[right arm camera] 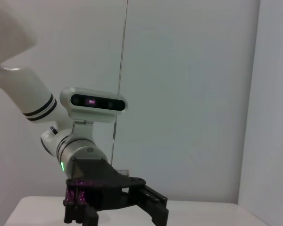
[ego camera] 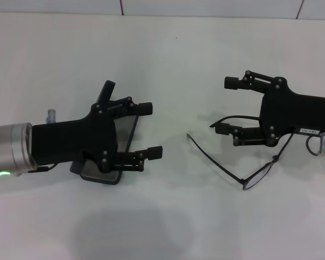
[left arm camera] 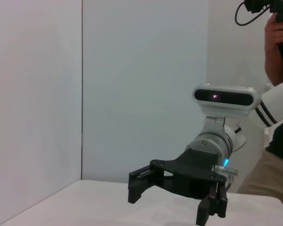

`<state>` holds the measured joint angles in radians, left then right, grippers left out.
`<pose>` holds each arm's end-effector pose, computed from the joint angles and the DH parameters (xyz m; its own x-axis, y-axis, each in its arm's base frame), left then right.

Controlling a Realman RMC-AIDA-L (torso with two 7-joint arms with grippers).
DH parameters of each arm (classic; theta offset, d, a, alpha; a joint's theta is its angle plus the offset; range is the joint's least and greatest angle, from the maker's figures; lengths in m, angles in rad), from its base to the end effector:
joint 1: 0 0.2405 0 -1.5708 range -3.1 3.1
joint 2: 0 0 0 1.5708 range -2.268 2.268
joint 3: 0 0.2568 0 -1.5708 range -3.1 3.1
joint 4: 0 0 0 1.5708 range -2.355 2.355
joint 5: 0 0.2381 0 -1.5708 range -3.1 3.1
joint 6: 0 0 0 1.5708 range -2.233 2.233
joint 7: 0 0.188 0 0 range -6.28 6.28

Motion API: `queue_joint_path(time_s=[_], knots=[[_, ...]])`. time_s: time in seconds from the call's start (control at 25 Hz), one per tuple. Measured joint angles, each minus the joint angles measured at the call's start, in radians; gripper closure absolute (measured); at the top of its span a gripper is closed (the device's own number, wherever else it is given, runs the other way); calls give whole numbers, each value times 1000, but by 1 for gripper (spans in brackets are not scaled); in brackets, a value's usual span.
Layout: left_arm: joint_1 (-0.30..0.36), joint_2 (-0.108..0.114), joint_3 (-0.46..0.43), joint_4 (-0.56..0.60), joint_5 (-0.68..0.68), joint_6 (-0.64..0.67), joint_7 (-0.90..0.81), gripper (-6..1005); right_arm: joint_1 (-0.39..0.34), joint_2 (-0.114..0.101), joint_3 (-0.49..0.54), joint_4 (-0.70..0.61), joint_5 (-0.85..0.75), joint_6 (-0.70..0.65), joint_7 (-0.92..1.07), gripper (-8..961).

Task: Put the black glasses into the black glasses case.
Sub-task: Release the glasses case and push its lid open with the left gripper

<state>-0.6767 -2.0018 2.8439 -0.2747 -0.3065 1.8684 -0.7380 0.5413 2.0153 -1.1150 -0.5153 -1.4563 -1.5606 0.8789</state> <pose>-0.2552 0.3149 -0.0455 0.7505 0.0273 0.6603 0.1501 -0.9801 -0.1301 0.2068 0.3637 -0.0521 0.7818 0.1432 -0.6069 -0.0426 -0.9587 -0.2811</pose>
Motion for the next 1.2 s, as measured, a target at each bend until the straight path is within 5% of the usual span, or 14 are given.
queue_joint_path(time_s=[0.56, 0.84, 1.0, 1.2], knots=[[4, -8, 0, -29, -112, -31, -90, 122, -6, -9, 0, -6, -4, 10, -6, 81], [-78, -24, 1, -326, -111, -46, -612, 124, -8, -15, 0, -10, -5, 19, -6, 80], [-100, -66, 2, -501, -56, -48, -762, 124, -2, -13, 1, -10, -15, 24, -6, 80], [-100, -79, 2, -518, 19, -88, -810, 124, 1, -9, 0, -11, -16, 24, -6, 80]])
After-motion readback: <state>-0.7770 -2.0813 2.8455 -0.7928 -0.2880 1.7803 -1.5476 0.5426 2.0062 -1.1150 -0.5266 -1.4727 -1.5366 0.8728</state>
